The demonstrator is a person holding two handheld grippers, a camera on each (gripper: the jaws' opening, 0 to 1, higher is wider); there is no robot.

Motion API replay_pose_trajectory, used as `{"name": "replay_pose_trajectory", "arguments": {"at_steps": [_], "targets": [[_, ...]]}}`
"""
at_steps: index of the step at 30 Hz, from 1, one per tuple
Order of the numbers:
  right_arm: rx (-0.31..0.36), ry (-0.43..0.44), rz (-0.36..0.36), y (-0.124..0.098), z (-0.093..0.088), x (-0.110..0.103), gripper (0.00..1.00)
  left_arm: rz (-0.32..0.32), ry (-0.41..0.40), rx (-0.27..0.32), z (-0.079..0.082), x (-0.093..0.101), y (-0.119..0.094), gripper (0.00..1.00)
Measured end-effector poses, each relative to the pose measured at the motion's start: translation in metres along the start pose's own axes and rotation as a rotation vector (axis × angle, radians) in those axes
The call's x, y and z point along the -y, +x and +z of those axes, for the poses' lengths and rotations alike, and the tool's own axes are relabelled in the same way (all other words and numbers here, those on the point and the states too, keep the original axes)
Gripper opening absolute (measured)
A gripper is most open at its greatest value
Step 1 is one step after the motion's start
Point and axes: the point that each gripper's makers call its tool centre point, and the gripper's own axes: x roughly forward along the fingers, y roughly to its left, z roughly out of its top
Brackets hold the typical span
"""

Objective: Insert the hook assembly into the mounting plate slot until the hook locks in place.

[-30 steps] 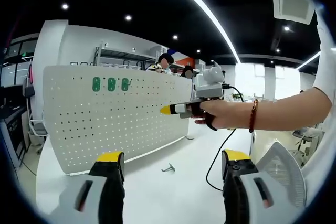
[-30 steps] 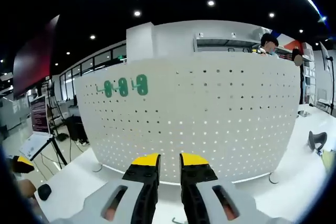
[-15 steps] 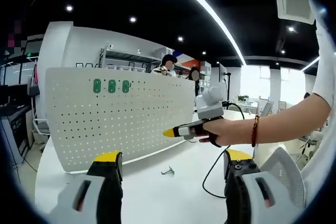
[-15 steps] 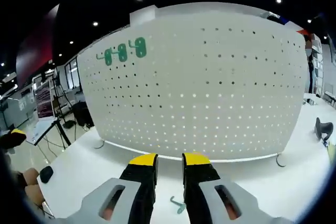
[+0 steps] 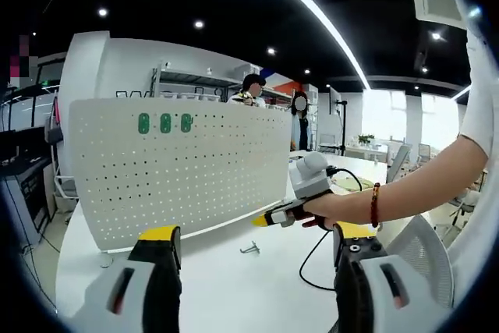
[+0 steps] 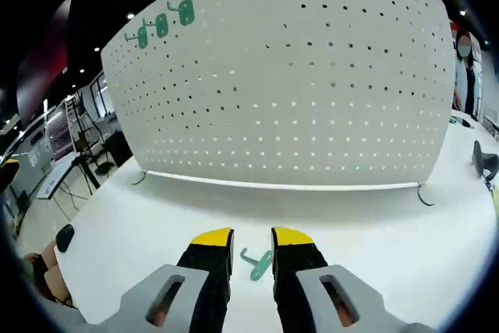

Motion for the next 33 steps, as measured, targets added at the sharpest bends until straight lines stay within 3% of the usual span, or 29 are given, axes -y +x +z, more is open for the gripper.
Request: {"name": "replay_pose_trajectory", "arguments": {"at_steps": [3,9,13,28,33], "targets": [[-0.028,0.005,0.009,0.006,-0.012,0.001,0.19,0.007,-0.002,-0.012,-0.004,0.000,0.001,0.84],[-0.097,0.018,0.015,0.017,-0.035,0.002,0.23,0.031,-0.011,0.017,0.000,-0.003,-0.002,0.86],[-0.141,0.031,0.020,0.023,-0.047,0.003,0.23,0.040,-0.015,-0.006,-0.006,-0.003,-0.002,0.86],[-0.234,0.037,0.012,0.046,-0.067,0.009,0.20,0.098,-0.032,-0.027,-0.014,-0.011,-0.005,0.86],[-0.245,0.034,-0.019,0.048,-0.069,0.017,0.12,0.110,-0.032,-0.037,-0.015,-0.016,-0.006,0.86]]}}
